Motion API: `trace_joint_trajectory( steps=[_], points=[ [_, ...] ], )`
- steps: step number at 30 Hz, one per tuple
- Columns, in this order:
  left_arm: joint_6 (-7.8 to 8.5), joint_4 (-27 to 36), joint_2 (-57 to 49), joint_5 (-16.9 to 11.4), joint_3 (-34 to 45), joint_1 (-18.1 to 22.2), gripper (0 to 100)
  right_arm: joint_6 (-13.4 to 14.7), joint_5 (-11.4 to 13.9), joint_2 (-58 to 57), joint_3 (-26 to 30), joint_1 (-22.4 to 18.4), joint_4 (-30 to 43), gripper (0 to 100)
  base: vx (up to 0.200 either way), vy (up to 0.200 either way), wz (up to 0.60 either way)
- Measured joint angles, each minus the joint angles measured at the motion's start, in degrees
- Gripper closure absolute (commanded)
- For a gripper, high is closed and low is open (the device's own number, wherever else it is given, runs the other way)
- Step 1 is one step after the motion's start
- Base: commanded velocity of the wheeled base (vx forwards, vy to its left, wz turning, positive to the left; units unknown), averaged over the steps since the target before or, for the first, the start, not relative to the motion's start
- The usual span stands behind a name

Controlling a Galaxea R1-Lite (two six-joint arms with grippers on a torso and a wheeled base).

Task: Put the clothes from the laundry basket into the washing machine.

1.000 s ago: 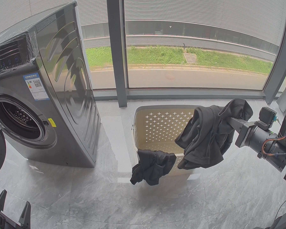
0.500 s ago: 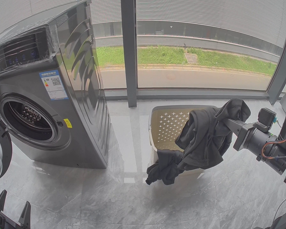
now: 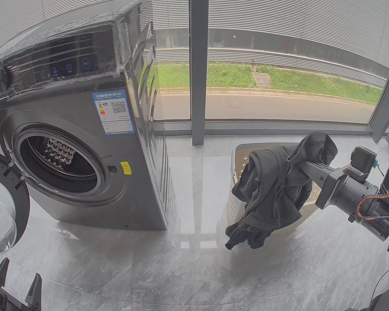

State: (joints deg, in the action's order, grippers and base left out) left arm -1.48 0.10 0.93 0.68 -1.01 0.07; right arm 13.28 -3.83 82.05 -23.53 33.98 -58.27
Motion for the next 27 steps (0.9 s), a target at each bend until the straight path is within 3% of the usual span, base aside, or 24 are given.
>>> trace_joint_trajectory(
  steps=[4, 10, 22, 27],
  points=[
    [0.00, -0.02, 0.00, 0.00, 0.00, 0.02, 0, 0.00, 0.16, -0.33, 0.00, 0.56, 0.00, 100, 0.000, 0.200, 0.00],
    [0.06, 0.00, 0.00, 0.00, 0.00, -0.02, 0, 0.00, 0.22, -0.61, 0.29, 0.96, 0.00, 100, 0.000, 0.000, 0.00],
    [0.02, 0.00, 0.00, -0.02, 0.00, 0.02, 0, 0.07, 0.41, -0.66, 0.63, 1.02, 0.09, 100, -0.200, 0.000, 0.00],
    [0.02, 0.00, 0.00, 0.00, 0.00, -0.02, 0, 0.18, 0.50, -0.66, 0.71, 1.02, 0.11, 100, 0.000, 0.000, 0.00]
  ],
)
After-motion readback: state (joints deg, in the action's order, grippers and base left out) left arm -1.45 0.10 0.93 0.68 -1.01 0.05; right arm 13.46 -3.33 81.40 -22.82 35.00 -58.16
